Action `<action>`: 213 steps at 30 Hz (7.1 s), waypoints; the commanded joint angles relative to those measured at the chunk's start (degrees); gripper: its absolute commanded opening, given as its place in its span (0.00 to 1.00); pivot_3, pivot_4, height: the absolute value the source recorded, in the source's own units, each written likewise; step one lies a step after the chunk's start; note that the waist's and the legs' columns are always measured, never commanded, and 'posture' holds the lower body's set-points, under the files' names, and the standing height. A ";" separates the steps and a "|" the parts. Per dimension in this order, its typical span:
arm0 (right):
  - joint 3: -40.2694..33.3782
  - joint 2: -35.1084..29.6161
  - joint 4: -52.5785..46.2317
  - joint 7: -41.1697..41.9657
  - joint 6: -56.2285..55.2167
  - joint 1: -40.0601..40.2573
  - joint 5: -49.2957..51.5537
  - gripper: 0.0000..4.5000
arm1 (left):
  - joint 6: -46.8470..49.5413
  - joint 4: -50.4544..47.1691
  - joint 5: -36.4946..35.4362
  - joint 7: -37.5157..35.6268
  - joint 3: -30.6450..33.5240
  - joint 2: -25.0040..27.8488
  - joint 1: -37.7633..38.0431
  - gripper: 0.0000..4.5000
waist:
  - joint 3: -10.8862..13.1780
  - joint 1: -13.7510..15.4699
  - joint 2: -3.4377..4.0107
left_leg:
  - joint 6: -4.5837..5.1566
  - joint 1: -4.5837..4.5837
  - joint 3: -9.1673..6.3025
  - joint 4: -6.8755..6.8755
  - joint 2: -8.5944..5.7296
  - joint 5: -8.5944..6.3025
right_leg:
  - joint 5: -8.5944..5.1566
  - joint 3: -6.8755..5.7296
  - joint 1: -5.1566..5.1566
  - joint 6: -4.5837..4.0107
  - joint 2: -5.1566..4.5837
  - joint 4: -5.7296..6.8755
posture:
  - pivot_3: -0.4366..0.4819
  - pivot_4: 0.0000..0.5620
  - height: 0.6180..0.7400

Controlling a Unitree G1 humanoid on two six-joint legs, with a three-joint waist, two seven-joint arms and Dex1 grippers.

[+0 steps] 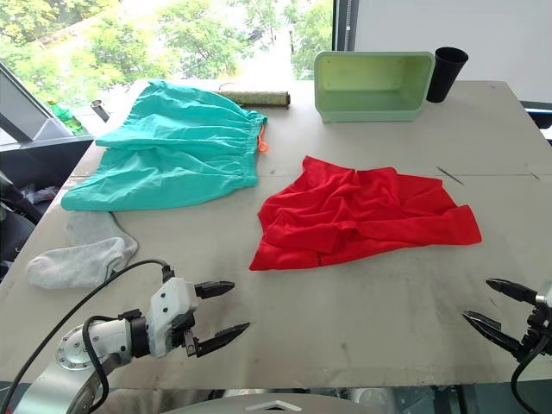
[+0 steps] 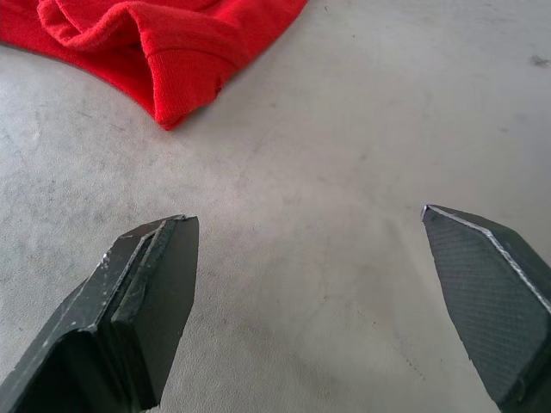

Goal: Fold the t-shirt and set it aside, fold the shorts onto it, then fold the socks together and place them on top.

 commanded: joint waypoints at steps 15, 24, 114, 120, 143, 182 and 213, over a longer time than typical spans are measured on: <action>0.75 -1.21 1.32 0.79 -2.07 -0.81 0.40 1.00 | 1.28 -2.16 -4.88 -0.19 0.55 3.00 -1.34 0.98 | 0.00 0.00 0.01 | -0.15 0.00 0.01 -0.05 0.00 0.09 | 0.00 -0.02 0.00 0.00 0.00 -0.07 | 0.48 0.27 1.00; 0.52 -1.53 2.44 0.31 -2.74 -1.19 -0.11 1.00 | 0.95 -3.86 -8.75 -1.40 0.12 2.86 -4.21 0.98 | 0.00 0.00 0.01 | -0.15 0.00 0.01 -0.09 0.00 0.09 | 0.00 -0.02 0.01 0.00 0.00 -0.11 | 0.48 0.27 1.00; 5.55 4.43 -33.24 -21.06 16.96 -5.35 16.05 1.00 | -30.19 58.27 13.88 -8.45 -17.35 -6.18 -59.54 0.98 | 0.07 1.30 -0.18 | -0.24 -0.10 0.02 0.49 0.01 0.17 | 0.31 -0.15 -0.05 0.00 -0.04 0.51 | 0.48 0.27 1.00; 5.42 5.02 -33.65 -21.22 16.89 -5.04 16.19 1.00 | -32.48 59.80 14.08 -9.81 -17.53 -6.62 -60.41 0.98 | 0.07 1.31 -0.19 | -0.23 -0.11 0.02 0.50 0.01 0.17 | 0.31 -0.17 -0.05 0.01 -0.04 0.51 | 0.48 0.27 1.00; 8.11 1.59 -14.85 -32.53 11.31 -8.44 -7.42 1.00 | -13.94 47.04 1.53 -17.33 -11.85 -4.22 -60.32 0.01 | 0.08 0.89 -0.22 | -0.23 -0.10 0.03 0.56 0.00 0.19 | 0.29 -0.17 -0.04 0.03 0.00 0.58 | 0.48 0.27 1.00; -0.84 -12.11 -13.72 -22.81 26.21 -19.82 6.79 0.01 | 2.18 50.04 -5.29 -9.65 -2.84 -2.50 -69.01 0.00 | 0.11 0.00 -0.26 | -0.19 -0.08 0.00 0.62 0.01 0.25 | 0.31 -0.13 0.06 0.01 0.03 0.63 | 0.48 0.27 1.00; 22.32 -5.67 55.03 -47.10 -19.95 -106.63 -19.77 0.01 | -18.67 104.64 -9.54 21.75 18.79 -7.09 -129.56 0.00 | 1.09 -1.75 -0.96 | -0.24 -0.25 0.25 0.36 -0.05 0.52 | 0.36 -0.10 -0.29 0.10 0.10 0.64 | 0.48 0.27 1.00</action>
